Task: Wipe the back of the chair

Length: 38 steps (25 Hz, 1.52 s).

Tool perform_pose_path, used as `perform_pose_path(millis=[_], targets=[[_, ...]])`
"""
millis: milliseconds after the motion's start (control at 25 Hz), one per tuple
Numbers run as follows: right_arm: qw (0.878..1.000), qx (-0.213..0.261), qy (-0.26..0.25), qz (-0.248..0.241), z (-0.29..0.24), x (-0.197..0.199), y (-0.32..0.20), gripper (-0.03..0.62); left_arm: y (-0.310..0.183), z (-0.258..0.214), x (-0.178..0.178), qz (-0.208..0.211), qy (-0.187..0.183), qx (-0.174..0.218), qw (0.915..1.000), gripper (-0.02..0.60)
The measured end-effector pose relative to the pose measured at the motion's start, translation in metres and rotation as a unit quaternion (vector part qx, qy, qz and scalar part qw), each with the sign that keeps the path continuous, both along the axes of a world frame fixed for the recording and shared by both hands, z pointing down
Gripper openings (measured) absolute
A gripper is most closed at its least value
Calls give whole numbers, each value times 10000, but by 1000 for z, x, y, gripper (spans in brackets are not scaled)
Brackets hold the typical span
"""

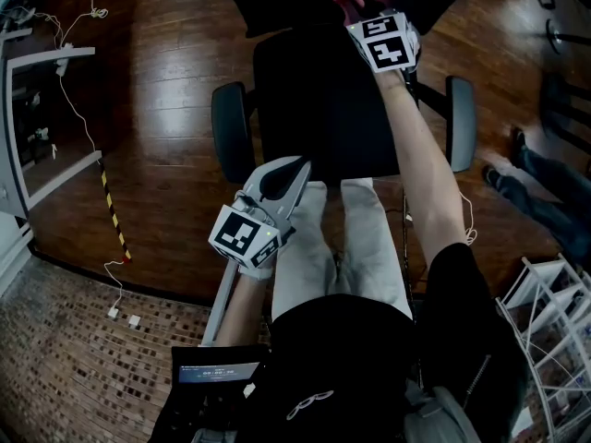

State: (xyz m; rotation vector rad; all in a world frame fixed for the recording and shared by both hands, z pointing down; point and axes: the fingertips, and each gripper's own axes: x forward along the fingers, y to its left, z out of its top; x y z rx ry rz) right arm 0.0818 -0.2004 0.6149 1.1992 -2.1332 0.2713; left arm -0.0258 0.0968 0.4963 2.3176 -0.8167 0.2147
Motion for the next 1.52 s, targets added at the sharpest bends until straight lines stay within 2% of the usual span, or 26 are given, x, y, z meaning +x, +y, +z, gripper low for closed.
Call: perform_pose_path(millis=[400, 520, 680, 760, 1160, 1320, 1520], targets=[[9984, -112, 79, 543, 9, 94, 3, 41, -2, -1, 44, 183, 8, 71, 9998, -6], [9957, -123, 65, 916, 8, 126, 6, 41, -3, -3, 50, 223, -44, 77, 9997, -6], [9854, -172, -14, 1693, 11, 177, 11, 41, -5, -4, 55, 239, -63, 79, 9997, -6], [9828, -224, -73, 1832, 13, 190, 13, 41, -5, -5, 57, 249, -75, 85, 9996, -6], [9888, -154, -51, 1483, -9, 186, 34, 41, -4, -22, 72, 328, -160, 308, 9989, -6], [9942, -47, -83, 1071, -45, 158, 69, 41, -7, -45, 73, 373, -192, 425, 9982, -6], [9978, 242, -353, 503, -116, 127, 120, 41, -14, -90, 86, 467, -207, 792, 9955, -6]])
